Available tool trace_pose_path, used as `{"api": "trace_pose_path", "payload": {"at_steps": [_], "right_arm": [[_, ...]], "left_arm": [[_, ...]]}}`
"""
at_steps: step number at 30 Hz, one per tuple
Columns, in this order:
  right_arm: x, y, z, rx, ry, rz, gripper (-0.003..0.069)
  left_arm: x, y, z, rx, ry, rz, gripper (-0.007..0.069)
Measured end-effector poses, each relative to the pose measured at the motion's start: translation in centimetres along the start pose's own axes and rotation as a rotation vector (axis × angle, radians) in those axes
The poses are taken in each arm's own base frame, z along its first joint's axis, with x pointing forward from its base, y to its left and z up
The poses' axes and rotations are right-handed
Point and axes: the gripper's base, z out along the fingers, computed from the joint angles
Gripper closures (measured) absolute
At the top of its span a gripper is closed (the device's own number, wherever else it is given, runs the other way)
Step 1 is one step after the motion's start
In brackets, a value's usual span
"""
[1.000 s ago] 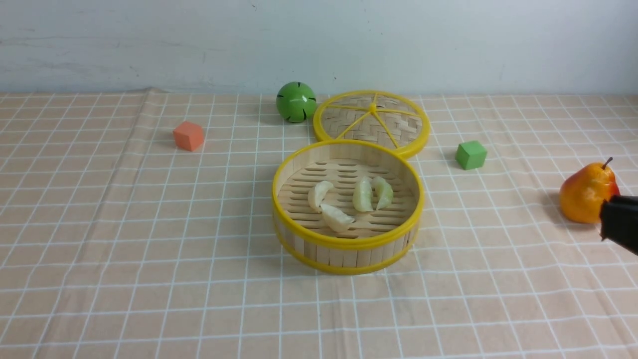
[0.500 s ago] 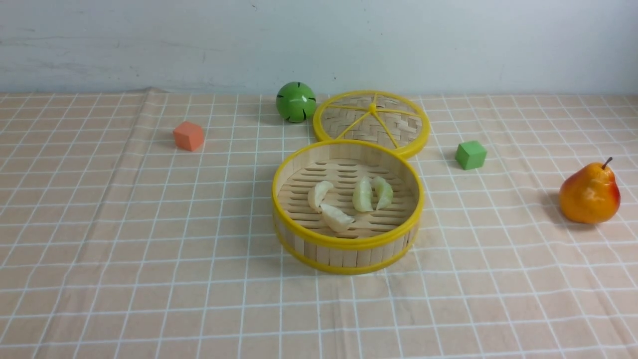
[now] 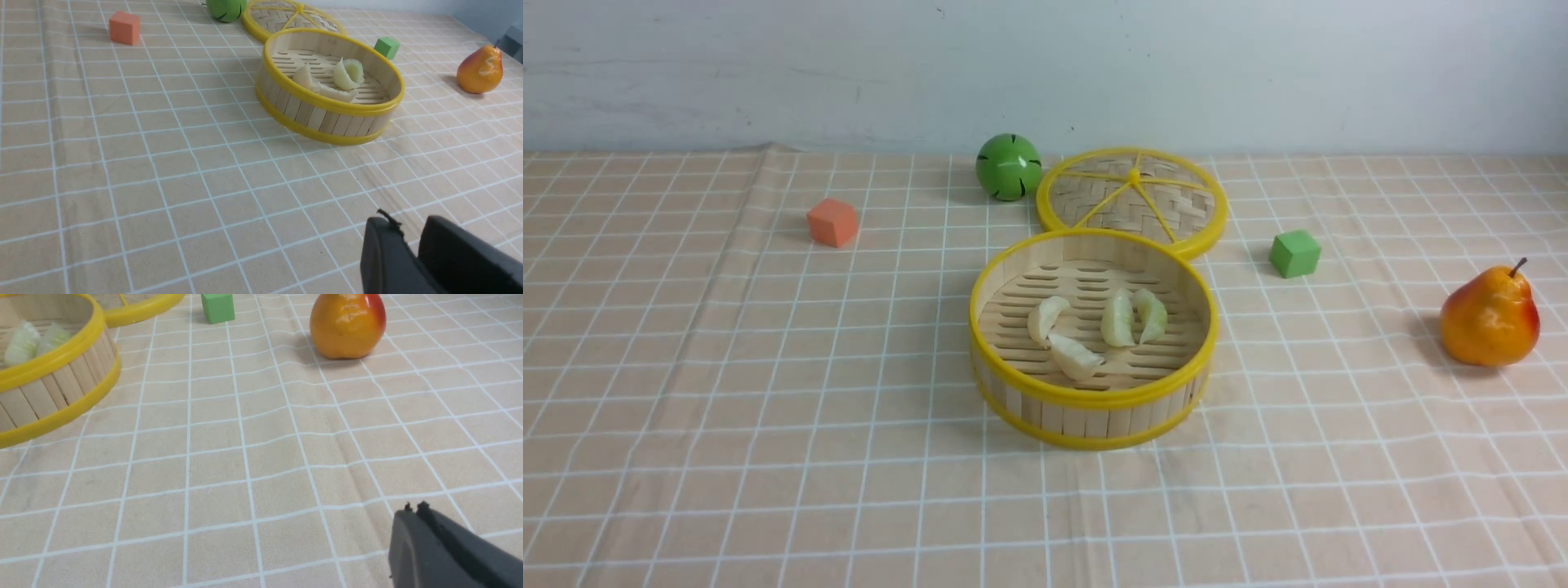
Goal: Put the dumplings into the steamer on the table with the brown tablecloth.
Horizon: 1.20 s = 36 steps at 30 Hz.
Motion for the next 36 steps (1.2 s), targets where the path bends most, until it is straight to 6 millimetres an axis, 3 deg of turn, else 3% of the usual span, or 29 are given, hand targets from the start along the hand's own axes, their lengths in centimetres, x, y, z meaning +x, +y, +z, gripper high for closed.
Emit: {"api": "trace_pose_path", "payload": {"at_steps": [36], "right_arm": [[0.10,0.47,-0.02,-0.079,0.015,0.008,0.0670]], "left_arm": [[0.00,0.00,0.00,0.000,0.000,0.000,0.0472]]}}
